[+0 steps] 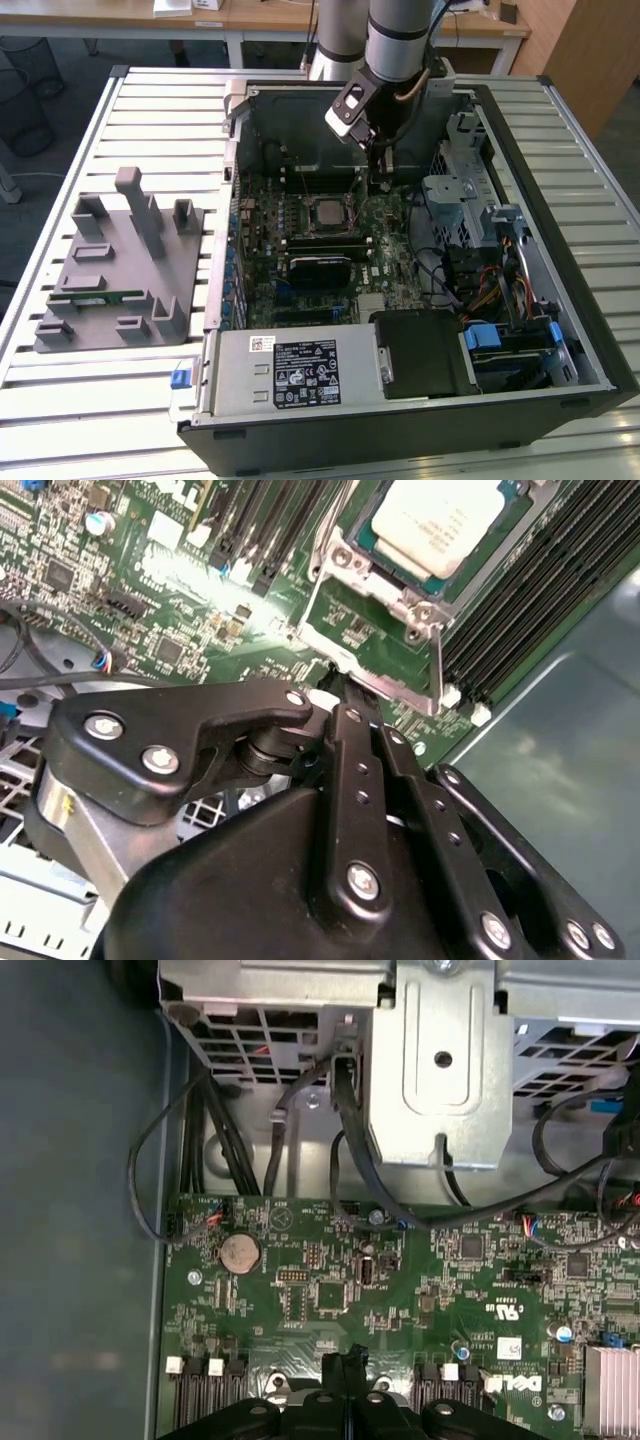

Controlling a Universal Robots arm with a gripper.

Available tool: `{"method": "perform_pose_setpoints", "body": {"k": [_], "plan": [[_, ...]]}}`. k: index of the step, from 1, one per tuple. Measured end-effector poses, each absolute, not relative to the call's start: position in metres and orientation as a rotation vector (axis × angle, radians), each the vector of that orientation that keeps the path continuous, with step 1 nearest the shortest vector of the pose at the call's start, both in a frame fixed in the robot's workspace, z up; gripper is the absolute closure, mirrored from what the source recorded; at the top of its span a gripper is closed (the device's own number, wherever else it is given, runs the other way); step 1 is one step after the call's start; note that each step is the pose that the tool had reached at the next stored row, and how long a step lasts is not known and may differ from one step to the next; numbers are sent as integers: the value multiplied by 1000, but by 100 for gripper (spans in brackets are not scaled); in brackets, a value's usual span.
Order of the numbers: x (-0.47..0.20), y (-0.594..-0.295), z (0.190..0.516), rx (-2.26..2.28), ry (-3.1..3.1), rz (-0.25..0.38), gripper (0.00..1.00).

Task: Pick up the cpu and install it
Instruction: 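Close the cpu cover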

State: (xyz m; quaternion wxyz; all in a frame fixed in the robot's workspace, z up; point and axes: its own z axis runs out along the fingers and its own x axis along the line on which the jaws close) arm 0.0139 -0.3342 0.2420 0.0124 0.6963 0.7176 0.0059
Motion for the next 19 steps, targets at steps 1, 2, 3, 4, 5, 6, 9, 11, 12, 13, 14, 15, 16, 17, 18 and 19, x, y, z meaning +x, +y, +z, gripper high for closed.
{"method": "perform_pose_setpoints", "body": {"k": [1,2,3,4,5,6,9,11,12,13,14,15,16,17,18,19], "plan": [[13,-334,241,2169,2238,18,89],[12,-334,241,2167,2240,18,89],[11,-334,240,2166,2241,18,89],[10,-334,239,2165,2242,18,89],[10,-334,238,2164,2243,18,89],[9,-334,238,2162,2244,18,89],[8,-334,236,2159,2248,18,89],[6,-334,235,2157,2249,19,89],[6,-334,234,2156,2250,18,89],[5,-334,233,2155,2251,18,89],[4,-334,233,2154,2252,18,89],[4,-334,232,2153,2253,18,89],[3,-334,232,2152,2254,18,89],[2,-334,232,2151,2255,18,89],[1,-334,231,2151,2256,18,89],[0,-334,231,2150,2257,19,89]]}}
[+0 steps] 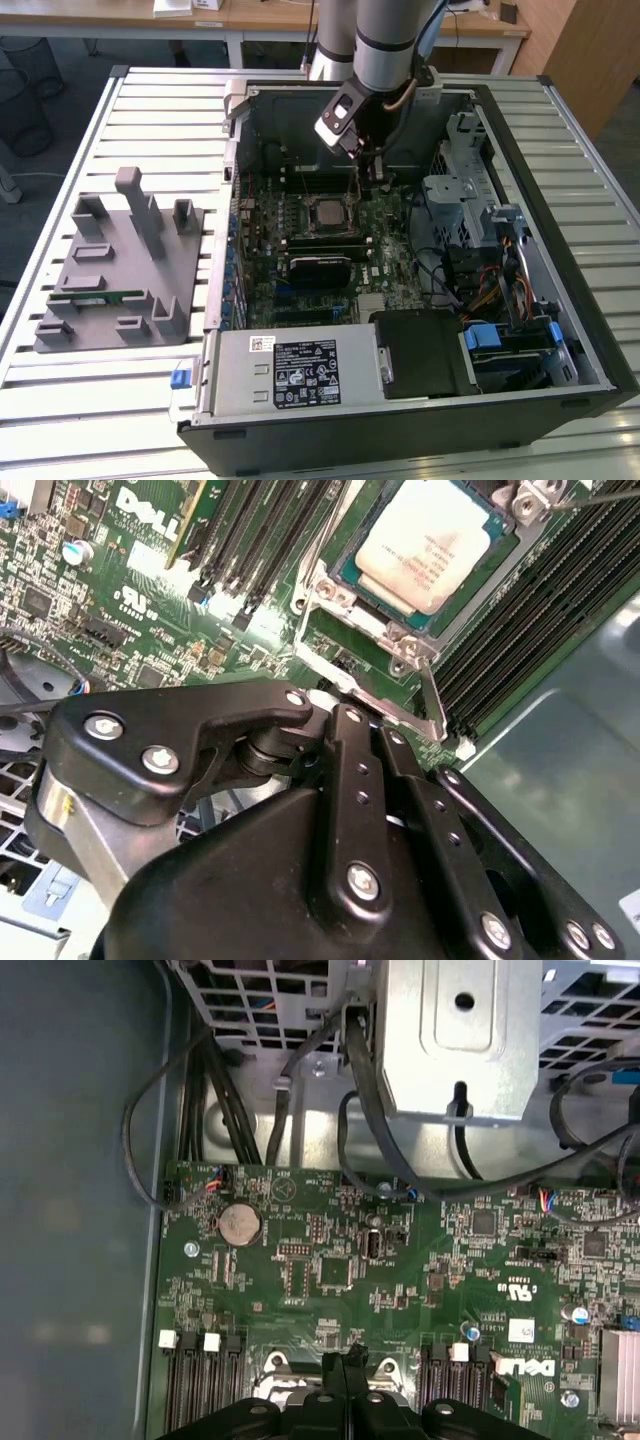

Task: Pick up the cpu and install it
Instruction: 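Close the cpu cover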

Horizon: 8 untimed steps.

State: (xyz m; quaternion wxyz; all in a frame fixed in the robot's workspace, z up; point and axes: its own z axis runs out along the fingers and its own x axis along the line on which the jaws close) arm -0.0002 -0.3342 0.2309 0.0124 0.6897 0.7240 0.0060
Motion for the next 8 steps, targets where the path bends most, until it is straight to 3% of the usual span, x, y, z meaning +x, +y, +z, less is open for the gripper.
{"method": "perform_pose_setpoints", "body": {"k": [8], "plan": [[-9,-334,227,2143,2263,19,89]]}}
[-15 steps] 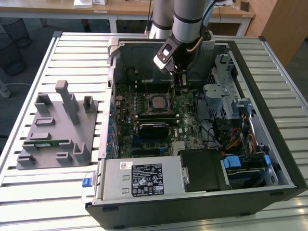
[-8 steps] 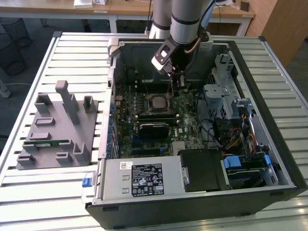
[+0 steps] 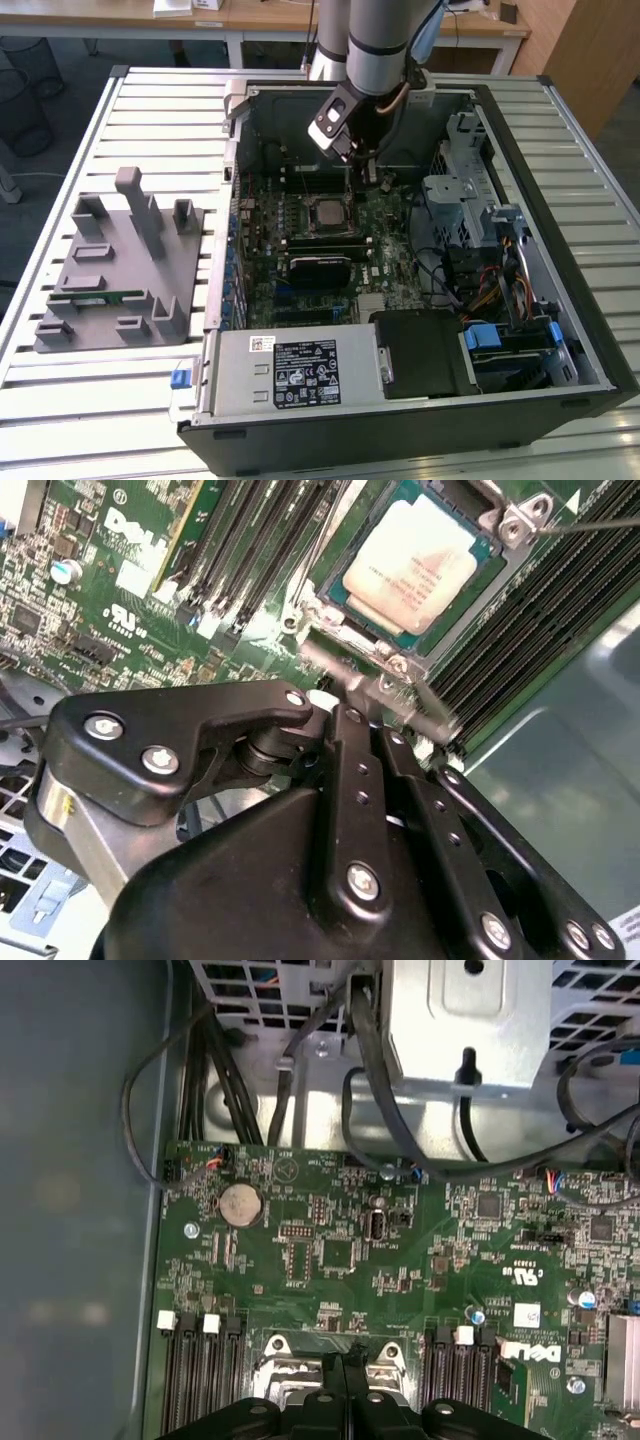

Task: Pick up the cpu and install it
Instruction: 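Close the cpu cover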

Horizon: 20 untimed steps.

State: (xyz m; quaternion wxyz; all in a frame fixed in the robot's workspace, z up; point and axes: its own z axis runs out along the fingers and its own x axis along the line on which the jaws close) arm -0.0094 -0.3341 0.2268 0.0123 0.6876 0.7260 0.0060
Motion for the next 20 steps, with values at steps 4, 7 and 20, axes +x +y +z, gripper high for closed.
{"method": "perform_pose_setpoints", "body": {"k": [4,7,20], "plan": [[-14,-334,224,2141,2266,19,89],[-18,-334,222,2138,2268,19,89],[-57,-334,216,2125,2280,19,89]]}}
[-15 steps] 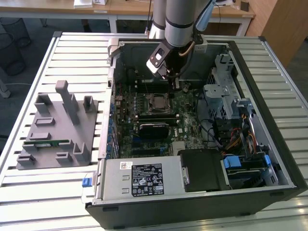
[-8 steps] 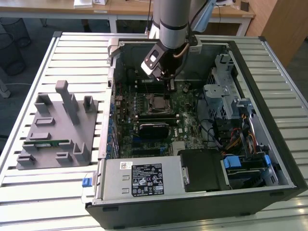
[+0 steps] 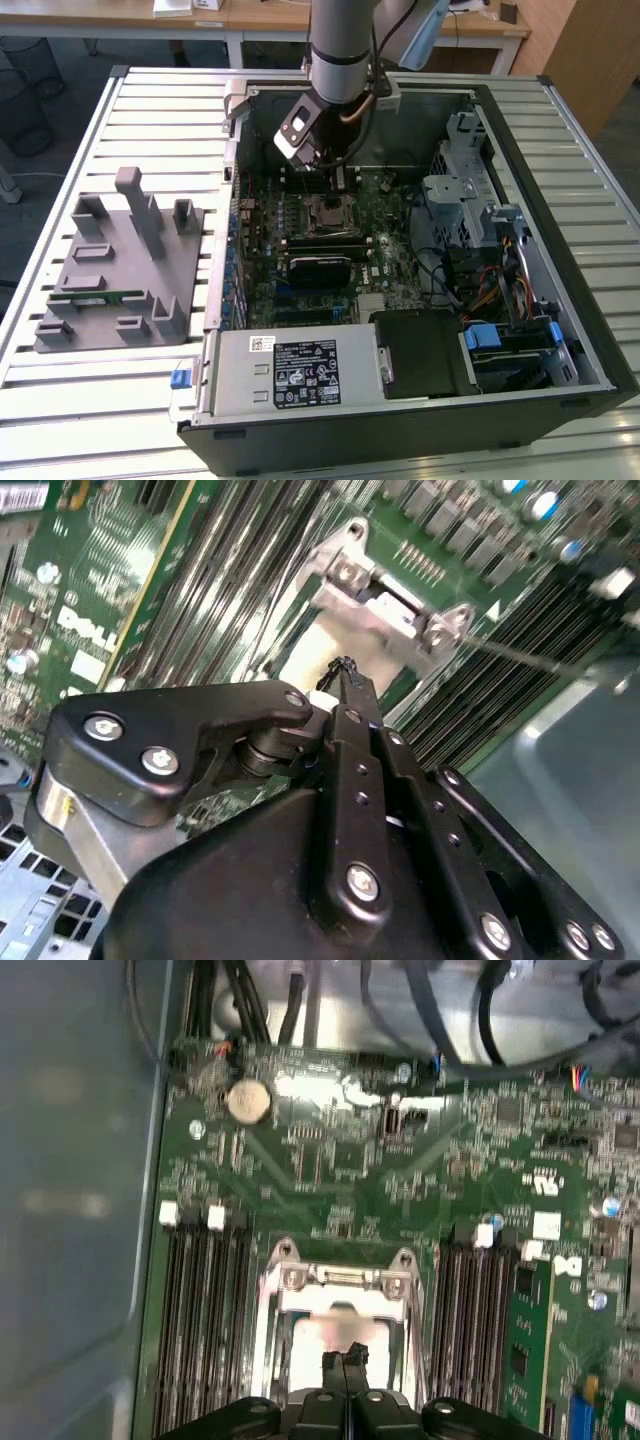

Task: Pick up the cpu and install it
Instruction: 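Close the cpu cover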

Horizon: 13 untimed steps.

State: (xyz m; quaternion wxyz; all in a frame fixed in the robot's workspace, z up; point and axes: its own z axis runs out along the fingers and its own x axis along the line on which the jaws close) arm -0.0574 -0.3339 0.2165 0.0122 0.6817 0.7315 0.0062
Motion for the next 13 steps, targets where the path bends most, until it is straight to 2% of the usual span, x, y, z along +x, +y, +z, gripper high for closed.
{"method": "perform_pose_setpoints", "body": {"k": [13], "plan": [[-81,-334,210,2122,2289,26,89]]}}
